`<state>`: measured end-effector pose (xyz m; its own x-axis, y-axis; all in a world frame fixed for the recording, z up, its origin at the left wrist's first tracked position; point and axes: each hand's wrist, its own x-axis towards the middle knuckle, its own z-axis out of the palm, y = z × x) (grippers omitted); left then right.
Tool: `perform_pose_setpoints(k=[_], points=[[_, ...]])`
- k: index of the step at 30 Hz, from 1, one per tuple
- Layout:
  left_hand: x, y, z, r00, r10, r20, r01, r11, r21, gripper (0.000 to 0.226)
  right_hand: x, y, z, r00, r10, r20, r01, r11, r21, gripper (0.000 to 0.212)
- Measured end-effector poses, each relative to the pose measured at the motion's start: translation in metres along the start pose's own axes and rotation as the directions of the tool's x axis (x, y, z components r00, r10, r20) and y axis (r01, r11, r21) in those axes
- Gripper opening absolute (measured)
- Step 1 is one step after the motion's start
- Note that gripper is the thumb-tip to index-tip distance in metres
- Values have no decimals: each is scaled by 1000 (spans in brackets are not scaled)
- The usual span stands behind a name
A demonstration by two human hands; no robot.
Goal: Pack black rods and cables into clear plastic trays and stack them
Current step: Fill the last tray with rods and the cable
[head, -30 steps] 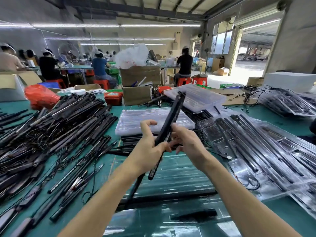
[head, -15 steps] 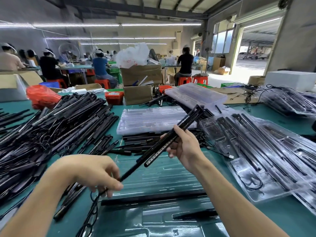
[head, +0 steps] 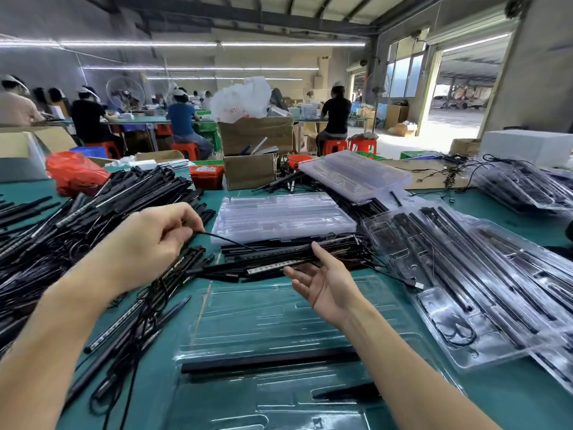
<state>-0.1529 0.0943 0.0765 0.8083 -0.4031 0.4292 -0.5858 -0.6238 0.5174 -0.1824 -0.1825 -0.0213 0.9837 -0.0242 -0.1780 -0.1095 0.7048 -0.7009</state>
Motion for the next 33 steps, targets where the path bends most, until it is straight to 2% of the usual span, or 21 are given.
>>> perform_pose_setpoints(k=[2, 4, 5, 7, 9, 11, 12, 13, 14, 16, 17, 18, 21, 23, 26, 29, 31, 33], points=[[-2, -2, 11, 986, 144, -90, -129, 979, 156, 28, 0, 0, -3, 1000, 5, 4, -5, 999, 42, 26], [-5, -9, 19, 979, 192, -65, -177, 966, 188, 25, 1, -3, -6, 1000, -11, 10, 9, 990, 140, 25], [-6, -14, 22, 986, 165, -17, -160, 971, 181, 24, 1, -6, -8, 1000, -26, 13, 23, 983, 183, 26], [-10, -26, 27, 987, 40, 157, -78, 968, 239, 27, 2, -11, -12, 998, -55, 12, 51, 974, 220, 29], [-15, -33, 34, 954, -123, 273, -5, 905, 425, 23, 3, -14, -15, 997, -72, 8, 69, 975, 212, 30], [-19, -40, 37, 931, -287, 224, 139, 849, 510, 22, 5, -14, -15, 997, -83, 5, 80, 977, 199, 32], [-21, -44, 37, 909, -380, 169, 237, 807, 541, 31, 6, -15, -15, 996, -94, 3, 92, 976, 199, 33], [-22, -46, 36, 859, -494, 137, 347, 758, 552, 43, 7, -15, -15, 994, -105, -1, 103, 974, 203, 34], [-23, -44, 33, 779, -607, 157, 465, 728, 504, 52, 8, -15, -16, 993, -117, -8, 116, 971, 211, 35], [-21, -42, 33, 624, -701, 346, 652, 711, 264, 51, 9, -18, -19, 990, -142, -23, 143, 962, 232, 36], [-19, -42, 33, 602, -680, 418, 695, 704, 145, 42, 10, -19, -21, 988, -152, -34, 156, 955, 251, 36], [-19, -42, 33, 609, -650, 455, 713, 700, 45, 34, 10, -20, -23, 986, -159, -44, 165, 947, 276, 36], [-24, -43, 37, 633, -526, 568, 719, 671, -180, 31, 12, -23, -29, 986, -154, -61, 165, 935, 313, 41], [-32, -43, 42, 621, -457, 637, 691, 703, -169, 39, 13, -22, -31, 986, -152, -61, 163, 937, 309, 41], [-36, -34, 46, 629, -423, 653, 606, 793, -70, 59, 14, -19, -32, 986, -152, -67, 165, 943, 289, 41], [-34, -16, 47, 604, -387, 697, 498, 866, 50, 49, 15, -15, -34, 988, -141, -67, 153, 954, 257, 42], [-35, -4, 44, 590, -427, 685, 454, 877, 156, 42, 16, -14, -35, 988, -135, -69, 148, 959, 243, 40], [-39, 9, 37, 589, -514, 624, 381, 857, 348, 48, 16, -13, -35, 988, -138, -72, 151, 961, 233, 39]])
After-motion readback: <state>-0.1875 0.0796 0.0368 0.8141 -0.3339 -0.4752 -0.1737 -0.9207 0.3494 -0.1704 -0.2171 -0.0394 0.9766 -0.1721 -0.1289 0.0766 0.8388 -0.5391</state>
